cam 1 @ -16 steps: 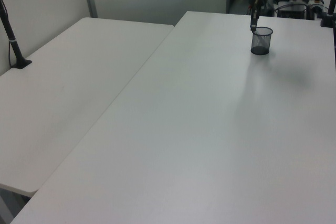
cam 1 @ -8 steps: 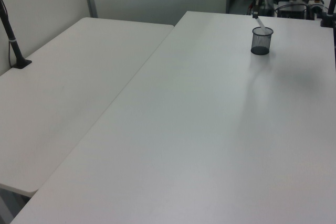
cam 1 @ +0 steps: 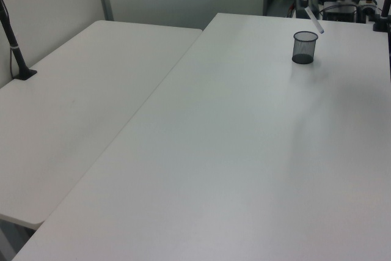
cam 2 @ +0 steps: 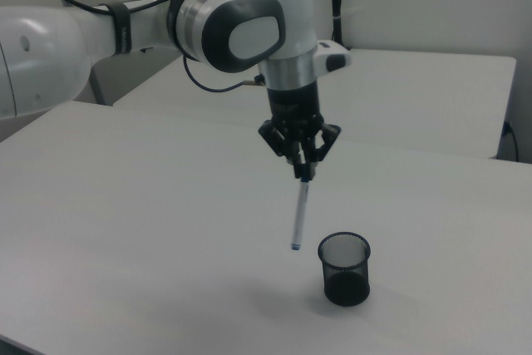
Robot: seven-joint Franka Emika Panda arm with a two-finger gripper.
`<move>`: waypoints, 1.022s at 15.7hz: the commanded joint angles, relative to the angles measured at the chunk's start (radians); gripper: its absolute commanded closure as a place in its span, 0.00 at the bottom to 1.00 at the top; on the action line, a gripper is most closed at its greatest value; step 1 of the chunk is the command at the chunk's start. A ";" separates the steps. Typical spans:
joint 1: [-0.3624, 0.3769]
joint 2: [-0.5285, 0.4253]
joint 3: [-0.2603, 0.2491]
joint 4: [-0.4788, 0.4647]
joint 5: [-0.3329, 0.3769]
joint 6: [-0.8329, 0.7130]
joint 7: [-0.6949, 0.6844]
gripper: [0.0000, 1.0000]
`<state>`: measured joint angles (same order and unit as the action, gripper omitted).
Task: Remove the marker
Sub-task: 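Lift the marker up out of the pen cup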
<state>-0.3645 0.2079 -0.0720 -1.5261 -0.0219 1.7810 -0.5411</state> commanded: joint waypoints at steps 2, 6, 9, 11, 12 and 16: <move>0.073 0.011 0.000 -0.063 0.013 -0.011 -0.002 0.92; 0.114 0.064 0.000 -0.088 -0.001 0.003 0.042 0.92; 0.122 0.077 0.000 -0.141 -0.001 0.086 0.096 0.91; 0.124 0.091 0.000 -0.175 -0.001 0.133 0.121 0.88; 0.125 0.103 0.000 -0.178 -0.003 0.147 0.134 0.88; 0.150 0.133 0.000 -0.180 -0.035 0.153 0.196 0.78</move>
<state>-0.2491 0.3412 -0.0641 -1.6847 -0.0273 1.9106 -0.4083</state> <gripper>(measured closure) 0.815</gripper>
